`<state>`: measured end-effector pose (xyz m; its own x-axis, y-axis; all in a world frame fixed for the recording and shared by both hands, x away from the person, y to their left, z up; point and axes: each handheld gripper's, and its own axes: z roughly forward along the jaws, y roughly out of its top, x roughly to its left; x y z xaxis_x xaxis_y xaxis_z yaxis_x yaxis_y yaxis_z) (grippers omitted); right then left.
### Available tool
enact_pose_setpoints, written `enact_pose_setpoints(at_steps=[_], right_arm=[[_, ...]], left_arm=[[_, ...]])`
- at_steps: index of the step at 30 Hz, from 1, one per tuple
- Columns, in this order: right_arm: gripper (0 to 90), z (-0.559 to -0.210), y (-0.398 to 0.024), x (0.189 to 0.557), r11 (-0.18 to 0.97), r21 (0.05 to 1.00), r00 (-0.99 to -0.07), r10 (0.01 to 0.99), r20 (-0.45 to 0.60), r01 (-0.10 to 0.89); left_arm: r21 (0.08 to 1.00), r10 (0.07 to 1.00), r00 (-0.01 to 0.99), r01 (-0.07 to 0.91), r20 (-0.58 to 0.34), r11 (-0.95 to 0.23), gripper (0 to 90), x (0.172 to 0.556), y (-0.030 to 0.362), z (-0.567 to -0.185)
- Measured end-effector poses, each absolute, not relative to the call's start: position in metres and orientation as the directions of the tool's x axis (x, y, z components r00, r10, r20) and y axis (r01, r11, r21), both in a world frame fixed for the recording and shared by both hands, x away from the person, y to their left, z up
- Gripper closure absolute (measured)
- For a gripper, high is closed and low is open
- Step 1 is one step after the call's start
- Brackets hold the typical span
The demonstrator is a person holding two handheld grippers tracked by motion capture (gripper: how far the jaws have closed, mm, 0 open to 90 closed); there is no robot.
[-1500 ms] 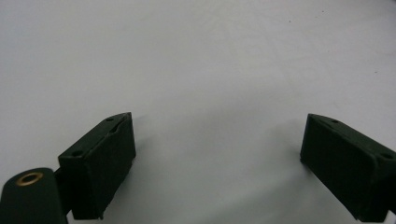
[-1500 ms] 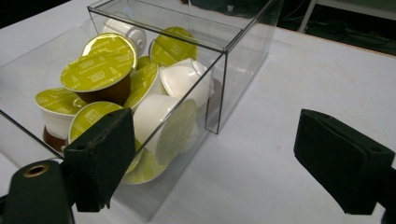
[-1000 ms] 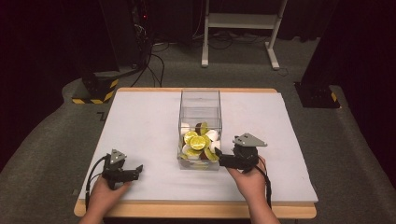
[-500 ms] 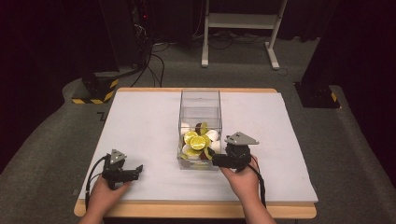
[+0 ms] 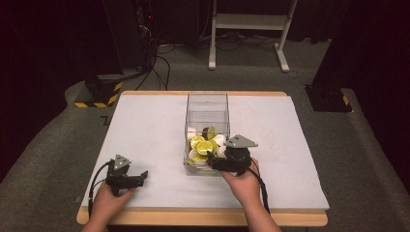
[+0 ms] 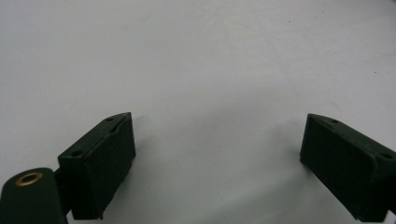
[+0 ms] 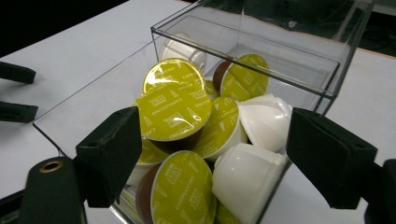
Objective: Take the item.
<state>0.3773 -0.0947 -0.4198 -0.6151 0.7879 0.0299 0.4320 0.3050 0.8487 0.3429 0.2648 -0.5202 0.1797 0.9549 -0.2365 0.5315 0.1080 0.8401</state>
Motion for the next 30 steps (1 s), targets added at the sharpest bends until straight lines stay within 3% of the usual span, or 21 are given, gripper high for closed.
enact_pose_setpoints(at_steps=[30], right_arm=[[24.3,-0.426,-0.066,0.387,0.348,0.837,-0.660,0.751,0.021,0.422]], left_arm=[[0.841,0.955,0.180,0.531,-0.234,0.106,10.3,0.343,0.265,-0.520]])
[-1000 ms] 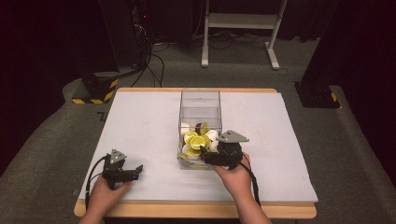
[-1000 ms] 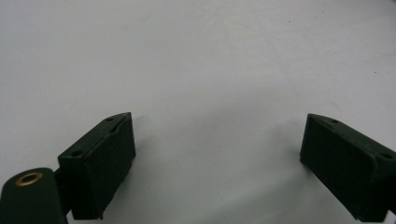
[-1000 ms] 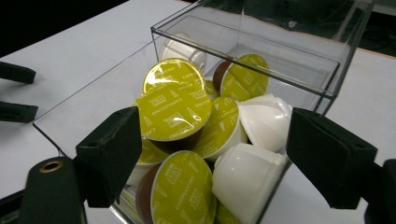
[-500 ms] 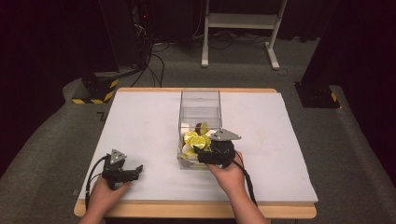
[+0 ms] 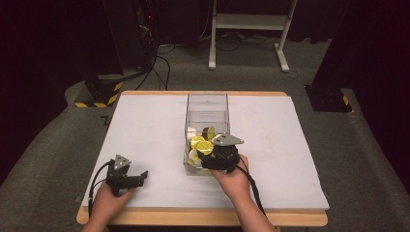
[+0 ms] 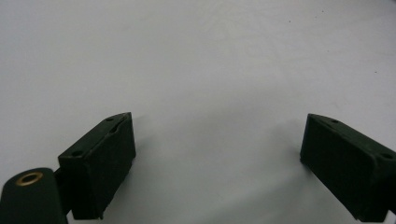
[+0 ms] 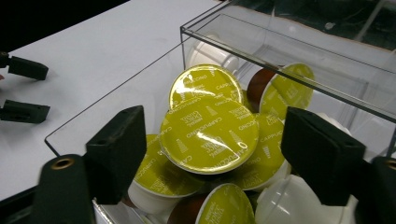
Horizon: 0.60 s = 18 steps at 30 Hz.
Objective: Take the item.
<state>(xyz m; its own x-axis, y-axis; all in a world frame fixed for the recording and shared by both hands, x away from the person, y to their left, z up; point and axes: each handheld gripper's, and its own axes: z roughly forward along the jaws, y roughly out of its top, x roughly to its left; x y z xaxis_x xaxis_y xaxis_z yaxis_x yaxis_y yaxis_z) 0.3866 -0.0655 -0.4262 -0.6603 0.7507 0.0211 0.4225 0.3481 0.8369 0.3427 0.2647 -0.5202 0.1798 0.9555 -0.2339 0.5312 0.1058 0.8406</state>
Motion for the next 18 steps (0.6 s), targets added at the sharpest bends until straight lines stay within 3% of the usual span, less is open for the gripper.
enact_pose_setpoints(at_steps=[18], right_arm=[[27.0,-0.430,-0.053,0.396,0.432,0.783,-0.674,0.738,-0.022,0.447]], left_arm=[[0.841,0.956,0.179,0.531,-0.234,0.106,10.4,0.343,0.265,-0.520]])
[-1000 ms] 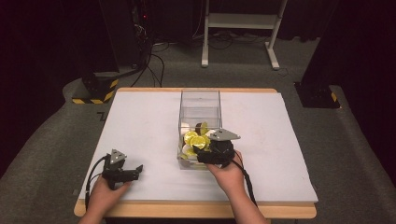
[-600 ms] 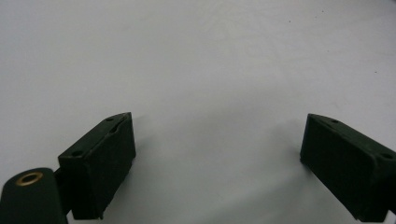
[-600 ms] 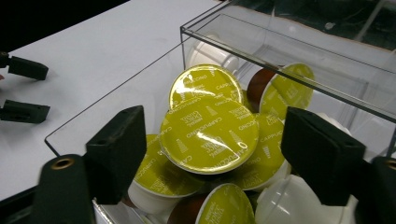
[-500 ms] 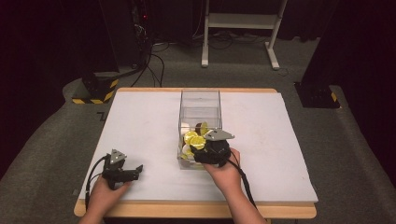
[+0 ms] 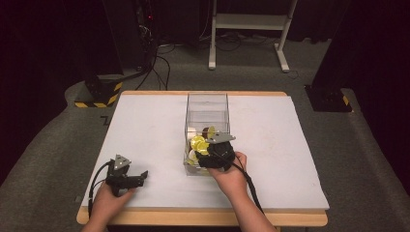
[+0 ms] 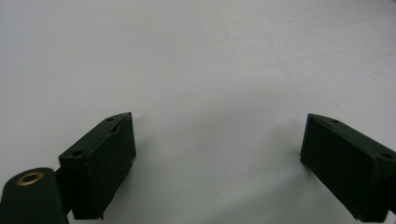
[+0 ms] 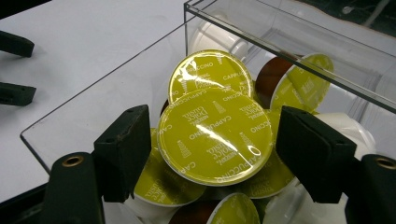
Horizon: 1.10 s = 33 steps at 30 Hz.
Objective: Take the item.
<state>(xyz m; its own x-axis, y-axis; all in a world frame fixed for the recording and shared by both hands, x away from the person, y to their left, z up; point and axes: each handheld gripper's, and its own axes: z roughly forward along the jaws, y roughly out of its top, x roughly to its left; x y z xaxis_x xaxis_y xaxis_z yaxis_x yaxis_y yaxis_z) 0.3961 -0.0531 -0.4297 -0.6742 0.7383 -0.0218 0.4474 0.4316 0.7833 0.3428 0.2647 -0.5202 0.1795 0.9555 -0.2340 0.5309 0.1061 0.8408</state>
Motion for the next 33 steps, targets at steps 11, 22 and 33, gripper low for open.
enact_pose_setpoints(at_steps=[11,22,33], right_arm=[[37.4,-0.432,-0.054,0.396,0.430,0.786,-0.680,0.733,-0.017,0.444],[37.7,-0.429,-0.061,0.391,0.386,0.818,-0.682,0.731,0.011,0.426],[37.7,-0.421,-0.069,0.384,0.347,0.852,-0.706,0.708,0.036,0.392]], left_arm=[[0.841,0.955,0.180,0.531,-0.234,0.106,10.4,0.343,0.265,-0.520],[0.839,0.954,0.180,0.532,-0.240,0.110,10.3,0.343,0.265,-0.520],[0.840,0.954,0.181,0.531,-0.238,0.109,10.3,0.343,0.265,-0.520]])
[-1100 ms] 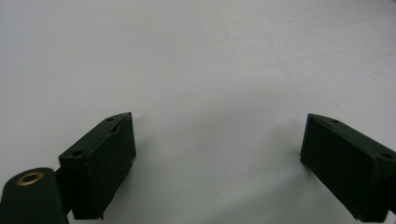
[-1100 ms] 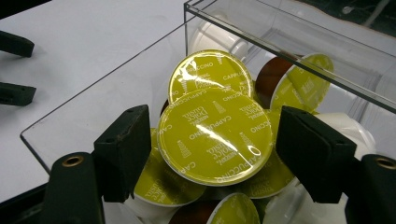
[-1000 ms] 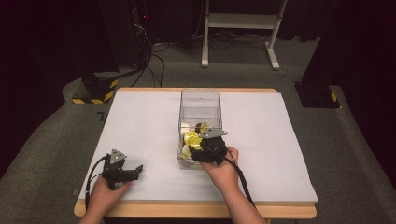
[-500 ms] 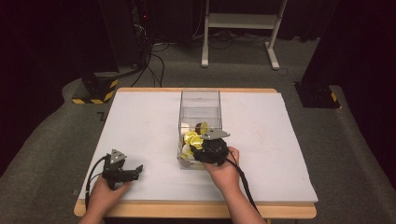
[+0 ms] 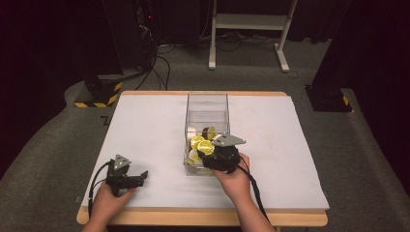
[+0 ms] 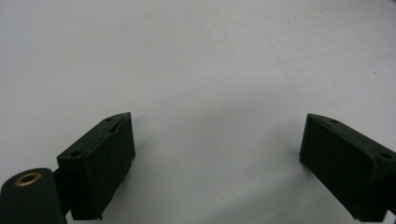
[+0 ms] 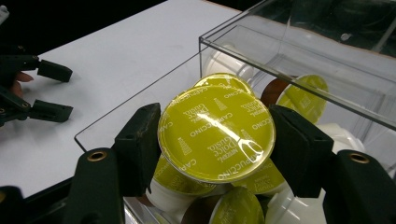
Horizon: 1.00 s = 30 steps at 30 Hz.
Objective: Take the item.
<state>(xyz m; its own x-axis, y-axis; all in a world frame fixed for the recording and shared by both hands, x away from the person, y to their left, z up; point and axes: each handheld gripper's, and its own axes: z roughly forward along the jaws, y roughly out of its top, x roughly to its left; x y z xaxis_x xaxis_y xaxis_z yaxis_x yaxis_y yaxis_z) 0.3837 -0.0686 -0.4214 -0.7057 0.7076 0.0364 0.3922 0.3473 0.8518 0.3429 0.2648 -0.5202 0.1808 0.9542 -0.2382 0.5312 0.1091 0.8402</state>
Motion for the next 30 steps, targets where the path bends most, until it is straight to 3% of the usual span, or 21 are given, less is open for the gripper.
enact_pose_setpoints(at_steps=[30], right_arm=[[37.9,-0.416,-0.087,0.376,0.311,0.876,-0.695,0.718,0.037,0.369]], left_arm=[[0.843,0.955,0.174,0.526,-0.241,0.117,10.5,0.343,0.264,-0.520]])
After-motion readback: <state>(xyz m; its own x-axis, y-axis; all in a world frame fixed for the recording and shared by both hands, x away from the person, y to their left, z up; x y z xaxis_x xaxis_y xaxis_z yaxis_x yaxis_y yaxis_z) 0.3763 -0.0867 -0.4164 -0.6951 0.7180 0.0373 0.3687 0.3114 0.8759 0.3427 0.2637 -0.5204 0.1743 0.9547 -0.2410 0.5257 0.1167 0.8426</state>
